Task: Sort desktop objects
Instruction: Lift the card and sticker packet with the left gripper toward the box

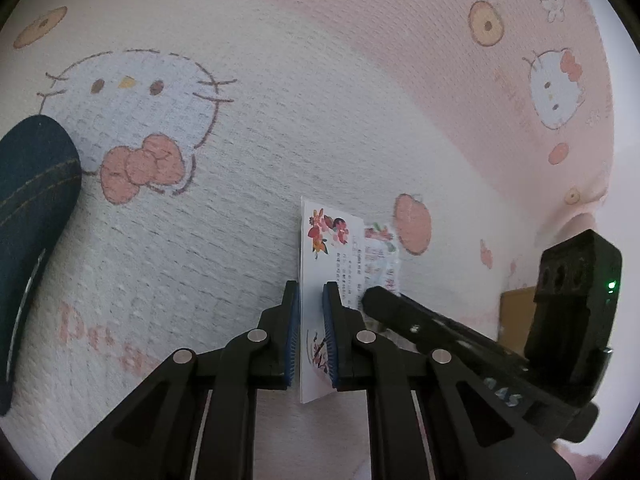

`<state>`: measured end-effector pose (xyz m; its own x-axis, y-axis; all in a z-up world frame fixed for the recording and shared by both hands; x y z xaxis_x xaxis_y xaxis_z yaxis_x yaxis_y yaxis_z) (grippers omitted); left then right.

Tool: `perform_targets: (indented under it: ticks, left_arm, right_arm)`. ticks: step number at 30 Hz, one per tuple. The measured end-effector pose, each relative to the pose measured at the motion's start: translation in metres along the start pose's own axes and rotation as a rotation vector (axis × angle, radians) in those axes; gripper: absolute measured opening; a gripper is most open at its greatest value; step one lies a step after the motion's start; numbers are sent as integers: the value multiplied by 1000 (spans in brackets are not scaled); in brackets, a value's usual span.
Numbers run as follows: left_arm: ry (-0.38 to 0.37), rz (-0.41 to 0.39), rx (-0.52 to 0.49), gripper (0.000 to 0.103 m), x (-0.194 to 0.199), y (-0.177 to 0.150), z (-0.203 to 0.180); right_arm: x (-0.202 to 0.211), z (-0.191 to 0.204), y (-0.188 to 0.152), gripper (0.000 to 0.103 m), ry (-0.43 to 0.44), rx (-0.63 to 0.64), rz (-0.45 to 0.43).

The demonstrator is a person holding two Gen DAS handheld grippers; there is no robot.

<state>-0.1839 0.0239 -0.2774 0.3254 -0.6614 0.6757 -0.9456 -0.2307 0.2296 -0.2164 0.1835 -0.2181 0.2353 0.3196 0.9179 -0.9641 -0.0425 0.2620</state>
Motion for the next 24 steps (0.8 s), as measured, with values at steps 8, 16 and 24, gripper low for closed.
perform_targets:
  ticks: [8, 16, 24]
  left_arm:
    - [-38, -47, -41, 11, 27, 0, -32]
    - [-124, -168, -102, 11, 83, 7, -80]
    - [-210, -286, -201, 11, 141, 3, -127]
  right_arm:
    - [27, 11, 1, 12, -31, 72, -59]
    - [100, 31, 8, 12, -31, 114, -195]
    - [189, 70, 4, 12, -90, 235, -389]
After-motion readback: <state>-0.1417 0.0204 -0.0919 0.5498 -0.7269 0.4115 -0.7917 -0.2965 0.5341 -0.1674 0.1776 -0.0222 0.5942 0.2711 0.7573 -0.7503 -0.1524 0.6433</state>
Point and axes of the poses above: each gripper's, at about its wrist camera, not at the fingertips, and x roughly against the way its jaws point, z to its left, y to its top, the point moved 1 cm from there along -x, roughly the way its jaws point, and after that the axes turned 13 degrees about -y, right-handed, at the moved point
